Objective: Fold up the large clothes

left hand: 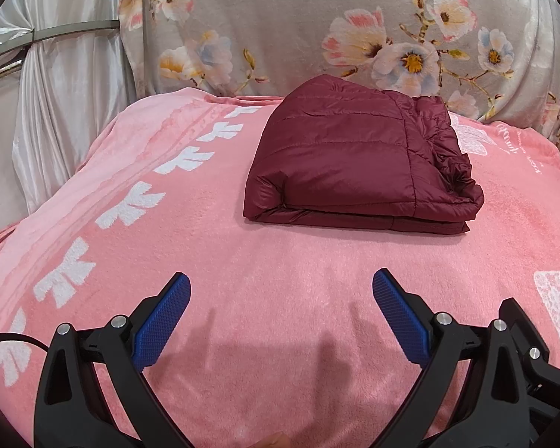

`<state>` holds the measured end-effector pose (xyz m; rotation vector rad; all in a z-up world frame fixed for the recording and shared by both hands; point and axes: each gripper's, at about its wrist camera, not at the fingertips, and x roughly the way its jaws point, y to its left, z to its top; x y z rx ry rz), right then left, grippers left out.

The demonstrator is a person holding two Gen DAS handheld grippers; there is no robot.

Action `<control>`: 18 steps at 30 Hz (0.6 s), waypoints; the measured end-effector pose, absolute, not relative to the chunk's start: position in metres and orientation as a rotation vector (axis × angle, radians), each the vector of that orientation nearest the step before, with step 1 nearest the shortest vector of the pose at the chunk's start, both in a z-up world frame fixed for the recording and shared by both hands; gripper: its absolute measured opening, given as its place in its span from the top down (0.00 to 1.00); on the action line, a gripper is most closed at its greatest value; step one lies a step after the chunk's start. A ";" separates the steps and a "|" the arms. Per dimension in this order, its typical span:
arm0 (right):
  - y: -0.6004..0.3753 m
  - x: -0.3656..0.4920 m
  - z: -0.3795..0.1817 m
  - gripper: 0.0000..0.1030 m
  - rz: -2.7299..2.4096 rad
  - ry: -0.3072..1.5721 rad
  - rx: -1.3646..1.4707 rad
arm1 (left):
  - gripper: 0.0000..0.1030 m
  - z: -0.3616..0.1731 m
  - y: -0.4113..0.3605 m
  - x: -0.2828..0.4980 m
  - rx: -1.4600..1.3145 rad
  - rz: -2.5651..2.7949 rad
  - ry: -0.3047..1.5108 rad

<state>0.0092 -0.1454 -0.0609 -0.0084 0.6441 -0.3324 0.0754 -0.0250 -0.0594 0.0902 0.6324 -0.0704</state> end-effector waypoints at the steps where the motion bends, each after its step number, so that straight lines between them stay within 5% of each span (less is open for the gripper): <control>1: -0.146 0.009 -0.061 0.21 -0.332 0.644 -0.008 | 0.07 -0.059 -0.025 0.075 0.091 -0.070 0.632; 18: -0.146 0.009 -0.061 0.21 -0.332 0.645 -0.008 | 0.07 -0.059 -0.026 0.075 0.094 -0.067 0.630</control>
